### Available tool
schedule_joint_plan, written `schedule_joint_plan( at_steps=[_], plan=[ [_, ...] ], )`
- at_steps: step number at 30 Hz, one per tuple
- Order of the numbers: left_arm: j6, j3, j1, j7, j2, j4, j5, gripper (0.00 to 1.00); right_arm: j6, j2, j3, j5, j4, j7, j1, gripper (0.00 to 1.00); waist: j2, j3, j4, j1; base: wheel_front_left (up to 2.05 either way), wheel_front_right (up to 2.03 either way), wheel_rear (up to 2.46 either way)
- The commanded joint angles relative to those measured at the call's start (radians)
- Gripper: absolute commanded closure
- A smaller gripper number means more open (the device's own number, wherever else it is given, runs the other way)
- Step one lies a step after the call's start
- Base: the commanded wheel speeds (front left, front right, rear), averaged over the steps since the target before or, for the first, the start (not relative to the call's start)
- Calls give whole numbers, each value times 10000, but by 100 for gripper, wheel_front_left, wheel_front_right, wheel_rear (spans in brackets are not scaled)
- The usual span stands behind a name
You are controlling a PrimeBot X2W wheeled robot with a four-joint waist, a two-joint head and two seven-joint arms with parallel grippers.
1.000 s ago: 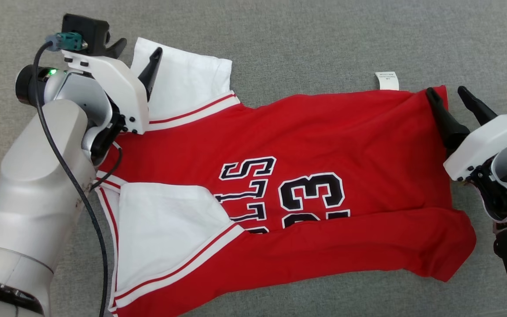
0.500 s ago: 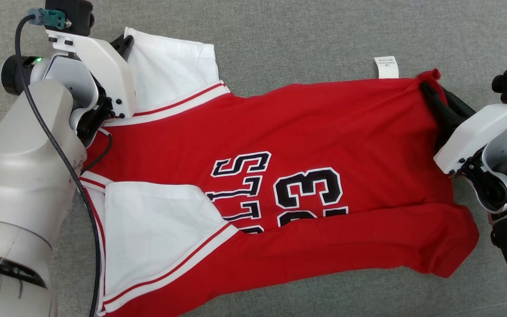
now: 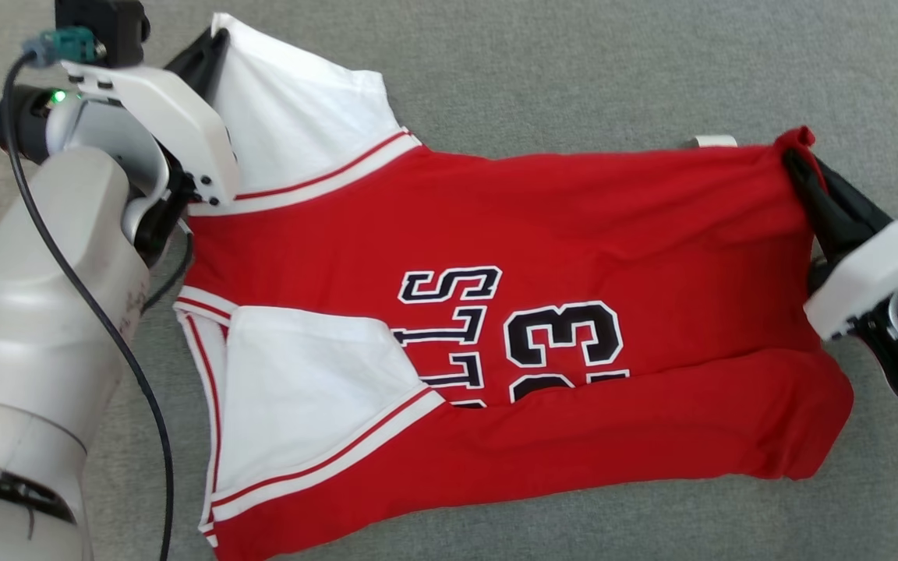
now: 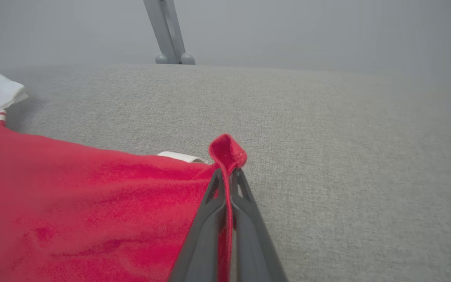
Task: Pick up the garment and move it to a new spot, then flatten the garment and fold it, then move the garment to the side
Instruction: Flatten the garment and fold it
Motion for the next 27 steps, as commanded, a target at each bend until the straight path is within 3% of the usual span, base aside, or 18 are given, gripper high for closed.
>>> schedule_joint_plan(
  at_steps=[1, 8, 12, 18, 22, 27],
  plan=[
    [-20, -18, 162, -122, 82, -114, -56, 100, -3, -164, 48, -47, -88, -97, 164, 100, 0, -176, 145, -1, 0, 0, 0],
    [118, -127, 1429, -787, 507, -1818, -98, 100, -5, -1368, 552, -1133, -759, -1147, 1340, 100, 0, -692, 534, -1, 0, 0, 0],
    [519, -11, 2806, -724, 976, -3578, -367, 100, -5, -1492, 409, -1841, -700, -1777, 1994, 100, 0, -972, 653, -1, 0, 0, 0],
    [1725, 164, 5342, -182, 2020, -7394, -825, 100, -5, -1301, 136, -2853, -626, -2453, 2770, 100, 0, -1230, 764, -1, 0, 0, 0],
    [2823, 299, 7056, 288, 2828, -10131, -1022, 100, -5, -1267, 210, -3580, -781, -2744, 3102, 100, 0, -1281, 765, -1, 0, 0, 0],
    [4011, 420, 8670, 597, 3412, -12576, -1184, 100, -5, -1199, -35, -4261, -795, -2978, 3493, 100, 0, -1314, 833, -1, 0, 0, 0]
  ],
)
